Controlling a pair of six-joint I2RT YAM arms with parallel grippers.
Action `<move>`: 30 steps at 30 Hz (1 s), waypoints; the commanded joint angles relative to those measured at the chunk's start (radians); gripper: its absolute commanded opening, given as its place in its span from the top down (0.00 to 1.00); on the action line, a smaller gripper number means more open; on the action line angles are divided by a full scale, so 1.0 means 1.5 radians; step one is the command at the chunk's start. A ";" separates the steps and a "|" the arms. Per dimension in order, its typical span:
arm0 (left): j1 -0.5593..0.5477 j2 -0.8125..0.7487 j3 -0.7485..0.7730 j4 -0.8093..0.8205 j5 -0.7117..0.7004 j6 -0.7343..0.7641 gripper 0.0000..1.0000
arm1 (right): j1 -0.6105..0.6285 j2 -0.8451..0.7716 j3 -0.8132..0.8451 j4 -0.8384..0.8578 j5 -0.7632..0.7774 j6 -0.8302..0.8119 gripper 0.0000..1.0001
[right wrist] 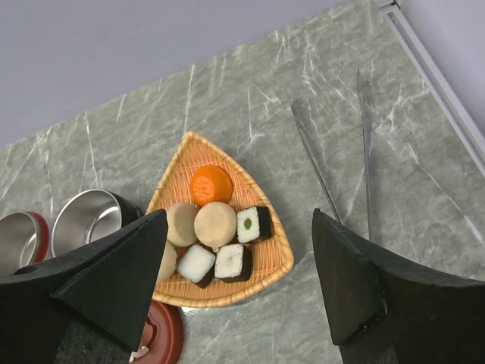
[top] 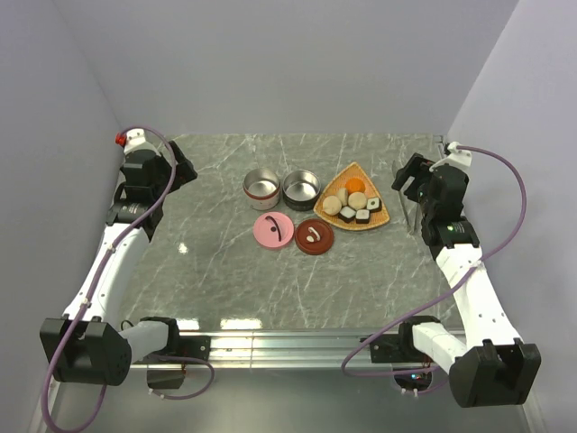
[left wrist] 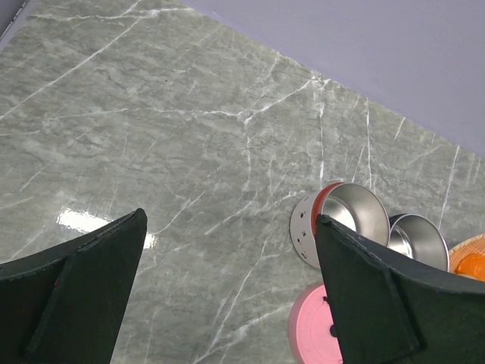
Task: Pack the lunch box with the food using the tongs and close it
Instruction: Grab the clamp with the right arm
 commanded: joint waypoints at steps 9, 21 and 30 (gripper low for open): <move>-0.002 -0.002 0.010 0.011 0.048 0.013 0.00 | 0.001 0.054 0.072 -0.028 0.067 -0.043 0.12; -0.002 0.013 -0.009 -0.002 0.045 -0.020 0.01 | -0.068 0.352 0.295 -0.127 0.070 -0.127 0.00; -0.002 0.013 -0.033 0.019 0.030 -0.013 0.01 | -0.103 0.429 0.290 -0.174 0.056 -0.147 0.00</move>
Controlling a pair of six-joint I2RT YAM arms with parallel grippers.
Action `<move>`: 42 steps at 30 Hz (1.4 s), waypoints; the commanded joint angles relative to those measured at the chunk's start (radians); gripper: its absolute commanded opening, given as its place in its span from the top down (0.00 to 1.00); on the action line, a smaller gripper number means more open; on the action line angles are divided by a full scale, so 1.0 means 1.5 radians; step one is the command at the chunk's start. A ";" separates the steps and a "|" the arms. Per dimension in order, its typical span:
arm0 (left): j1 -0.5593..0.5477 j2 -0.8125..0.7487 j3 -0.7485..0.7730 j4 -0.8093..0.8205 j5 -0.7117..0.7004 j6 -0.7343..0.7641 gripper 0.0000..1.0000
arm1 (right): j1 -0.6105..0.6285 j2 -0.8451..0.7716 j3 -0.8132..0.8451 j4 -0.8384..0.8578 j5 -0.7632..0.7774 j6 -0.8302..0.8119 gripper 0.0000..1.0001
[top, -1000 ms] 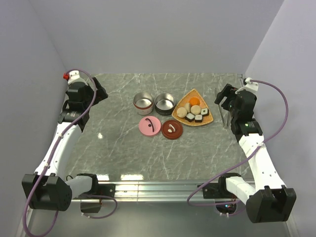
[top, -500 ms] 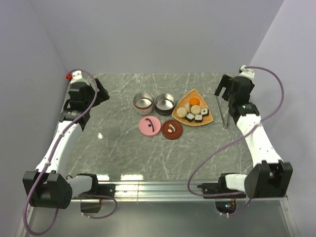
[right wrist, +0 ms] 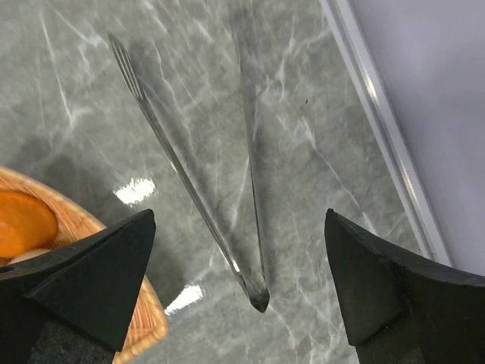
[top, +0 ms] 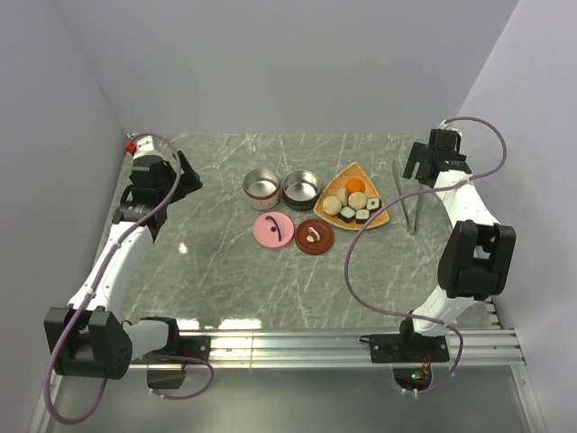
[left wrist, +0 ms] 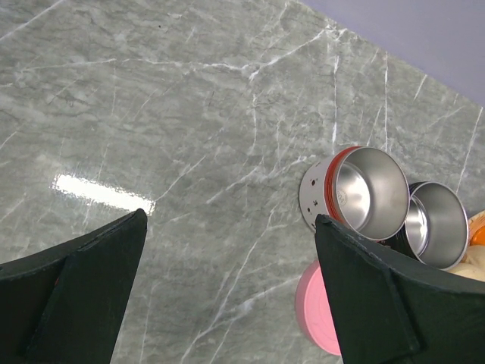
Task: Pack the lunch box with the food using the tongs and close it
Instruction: Grab the clamp with the right arm
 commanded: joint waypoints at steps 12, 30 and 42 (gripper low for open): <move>-0.002 0.021 0.002 0.065 0.032 0.022 0.01 | -0.001 -0.002 -0.104 -0.003 -0.073 -0.026 0.00; -0.001 0.004 -0.012 0.081 0.044 0.032 0.01 | -0.002 0.121 -0.060 0.008 -0.036 -0.007 0.09; -0.001 -0.011 -0.025 0.086 0.046 0.018 0.00 | -0.002 0.134 -0.077 0.036 -0.023 -0.012 0.22</move>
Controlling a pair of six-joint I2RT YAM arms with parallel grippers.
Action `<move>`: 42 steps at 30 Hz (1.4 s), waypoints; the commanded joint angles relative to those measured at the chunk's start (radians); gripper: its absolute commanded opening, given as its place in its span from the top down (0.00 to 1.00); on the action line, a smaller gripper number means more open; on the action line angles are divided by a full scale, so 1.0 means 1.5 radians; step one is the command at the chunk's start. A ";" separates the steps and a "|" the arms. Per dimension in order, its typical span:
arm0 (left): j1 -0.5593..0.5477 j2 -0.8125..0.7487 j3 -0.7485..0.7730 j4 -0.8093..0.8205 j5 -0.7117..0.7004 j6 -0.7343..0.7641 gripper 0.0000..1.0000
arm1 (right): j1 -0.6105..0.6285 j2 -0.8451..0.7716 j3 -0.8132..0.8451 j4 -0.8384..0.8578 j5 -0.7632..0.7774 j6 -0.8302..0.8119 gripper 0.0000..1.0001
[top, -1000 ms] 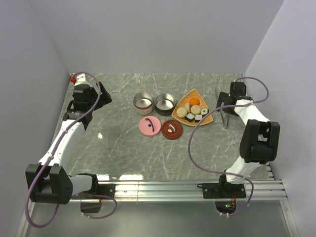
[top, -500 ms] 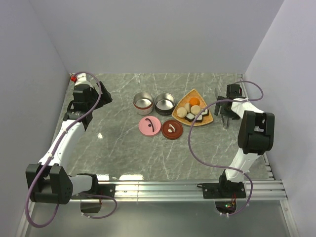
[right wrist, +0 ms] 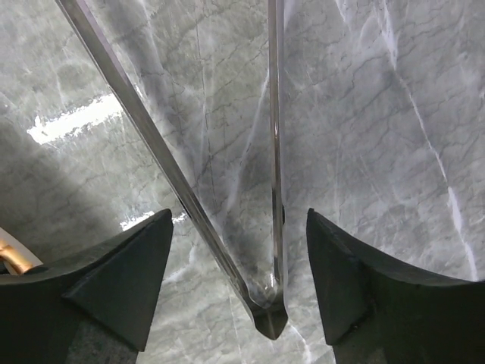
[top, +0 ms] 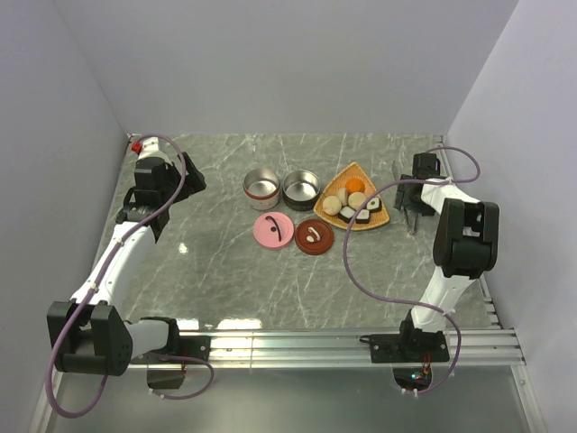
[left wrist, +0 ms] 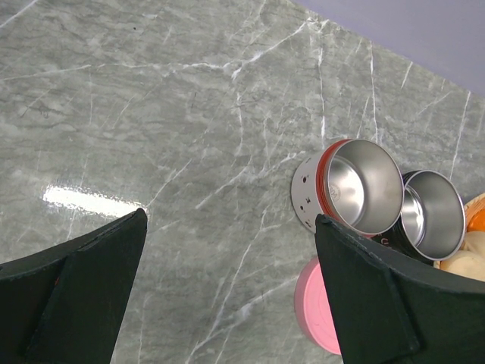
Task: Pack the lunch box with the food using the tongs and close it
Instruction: Grab the clamp with the right arm
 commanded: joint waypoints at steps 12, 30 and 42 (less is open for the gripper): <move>-0.001 -0.032 -0.005 0.022 -0.003 -0.001 0.00 | -0.002 0.059 0.069 -0.033 -0.010 -0.024 0.46; -0.002 -0.040 0.002 0.009 0.013 0.027 0.00 | -0.002 -0.126 0.079 -0.093 -0.050 -0.031 0.51; -0.001 -0.045 0.017 -0.004 0.030 0.039 0.01 | 0.009 -0.230 0.099 -0.193 -0.110 -0.006 0.52</move>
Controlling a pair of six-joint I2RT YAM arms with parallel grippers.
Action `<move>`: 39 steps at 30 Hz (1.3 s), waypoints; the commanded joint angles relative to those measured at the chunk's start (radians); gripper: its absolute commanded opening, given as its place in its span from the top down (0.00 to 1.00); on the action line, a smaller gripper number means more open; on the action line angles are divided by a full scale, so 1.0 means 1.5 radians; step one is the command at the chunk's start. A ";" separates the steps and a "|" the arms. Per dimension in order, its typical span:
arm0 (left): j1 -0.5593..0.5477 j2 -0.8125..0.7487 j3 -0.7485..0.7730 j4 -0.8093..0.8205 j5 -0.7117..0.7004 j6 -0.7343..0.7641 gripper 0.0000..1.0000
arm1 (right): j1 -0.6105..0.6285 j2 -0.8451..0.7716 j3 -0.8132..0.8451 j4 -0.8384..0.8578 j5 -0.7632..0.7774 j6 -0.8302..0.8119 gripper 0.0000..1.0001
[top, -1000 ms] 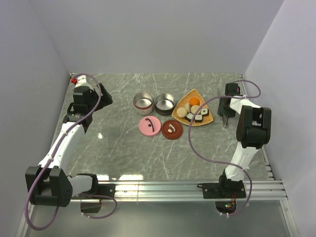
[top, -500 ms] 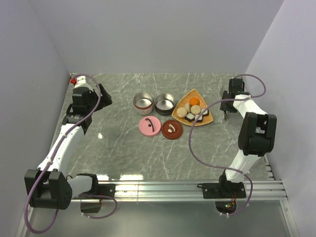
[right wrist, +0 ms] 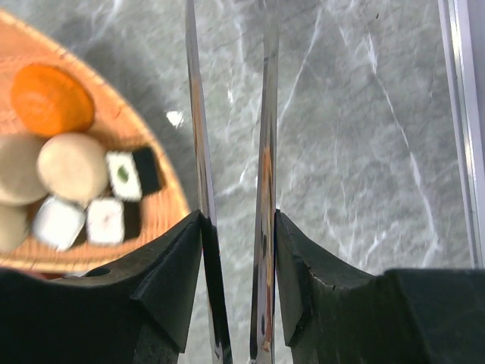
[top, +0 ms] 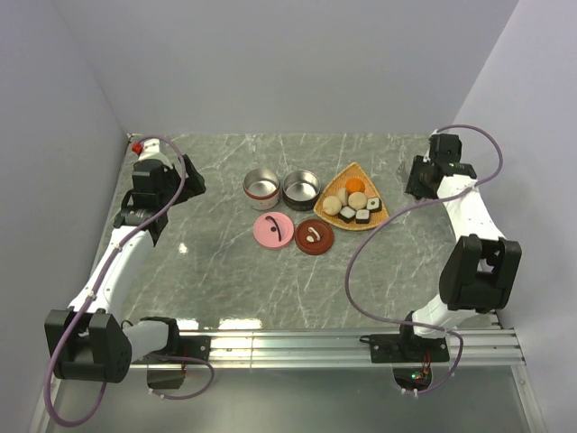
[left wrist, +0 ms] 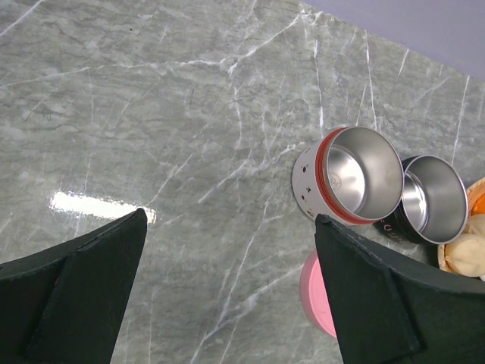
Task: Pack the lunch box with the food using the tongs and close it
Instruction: Grab the clamp with the right arm, then pick up the food using the clamp
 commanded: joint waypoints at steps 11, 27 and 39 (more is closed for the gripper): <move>-0.002 -0.033 0.009 0.000 0.025 -0.002 0.01 | 0.050 -0.245 0.032 -0.142 -0.158 0.005 0.51; -0.007 -0.056 -0.016 -0.016 0.032 -0.003 0.01 | 0.243 -0.397 -0.091 -0.179 -0.165 0.078 0.51; -0.008 -0.064 -0.019 -0.015 0.033 -0.005 0.01 | 0.298 -0.364 -0.119 -0.141 -0.077 0.082 0.52</move>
